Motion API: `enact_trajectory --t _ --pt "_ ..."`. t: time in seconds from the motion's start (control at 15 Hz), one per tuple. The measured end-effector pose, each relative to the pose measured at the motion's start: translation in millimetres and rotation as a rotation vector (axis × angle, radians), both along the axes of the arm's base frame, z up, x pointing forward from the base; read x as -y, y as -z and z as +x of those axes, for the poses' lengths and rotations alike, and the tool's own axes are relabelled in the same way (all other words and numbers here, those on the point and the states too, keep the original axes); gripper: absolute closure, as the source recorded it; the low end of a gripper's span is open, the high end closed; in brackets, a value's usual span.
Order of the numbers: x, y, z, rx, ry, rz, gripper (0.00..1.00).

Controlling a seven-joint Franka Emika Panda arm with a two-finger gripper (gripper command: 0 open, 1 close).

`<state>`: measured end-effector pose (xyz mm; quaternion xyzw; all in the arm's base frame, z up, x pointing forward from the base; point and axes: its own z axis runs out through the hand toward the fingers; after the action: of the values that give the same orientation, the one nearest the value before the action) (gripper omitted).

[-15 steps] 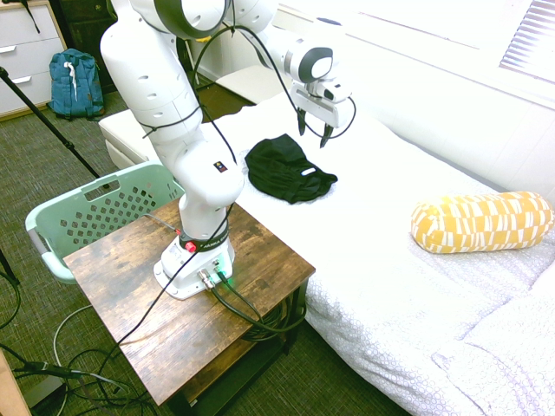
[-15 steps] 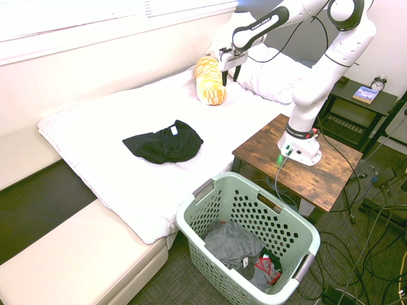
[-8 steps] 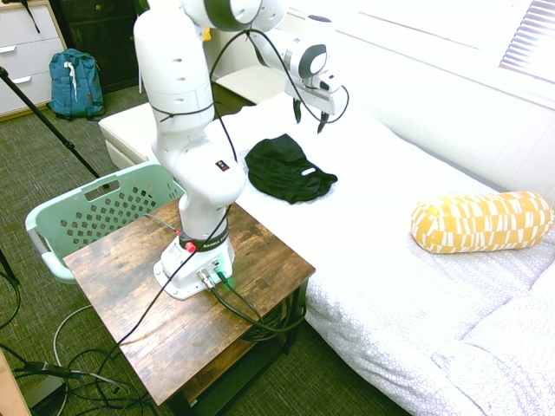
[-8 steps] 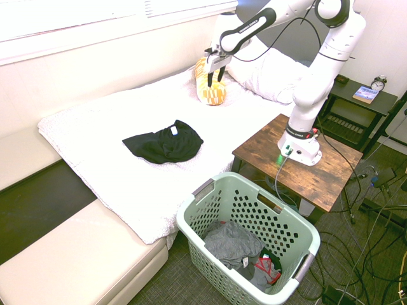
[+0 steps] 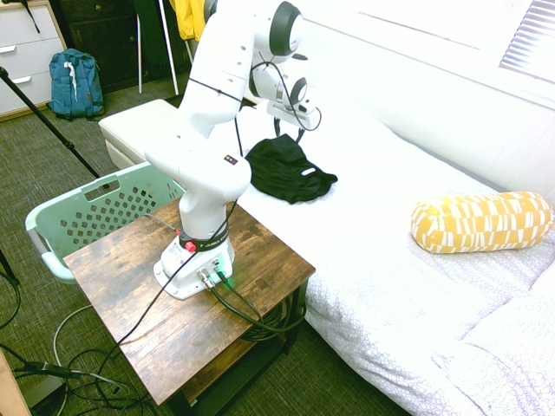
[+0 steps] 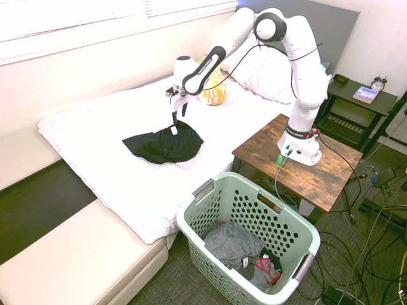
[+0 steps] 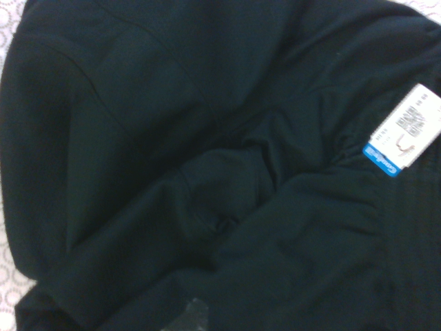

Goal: Put my clothes in the laundry bag

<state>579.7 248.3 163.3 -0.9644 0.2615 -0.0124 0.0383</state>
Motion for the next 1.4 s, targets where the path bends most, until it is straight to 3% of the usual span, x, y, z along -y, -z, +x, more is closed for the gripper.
enact_trajectory --t 0.27,0.47,0.67,0.73,1.4 --pt "-32 83 28 -0.083 -0.042 0.064 0.0" --pt "-47 163 22 -0.156 -0.064 0.073 0.0" --pt "-42 203 17 -0.19 -0.096 0.049 0.0" --pt "-43 206 16 -0.188 -0.107 0.041 1.0" --pt "-58 210 3 -0.189 -0.158 0.023 1.0"
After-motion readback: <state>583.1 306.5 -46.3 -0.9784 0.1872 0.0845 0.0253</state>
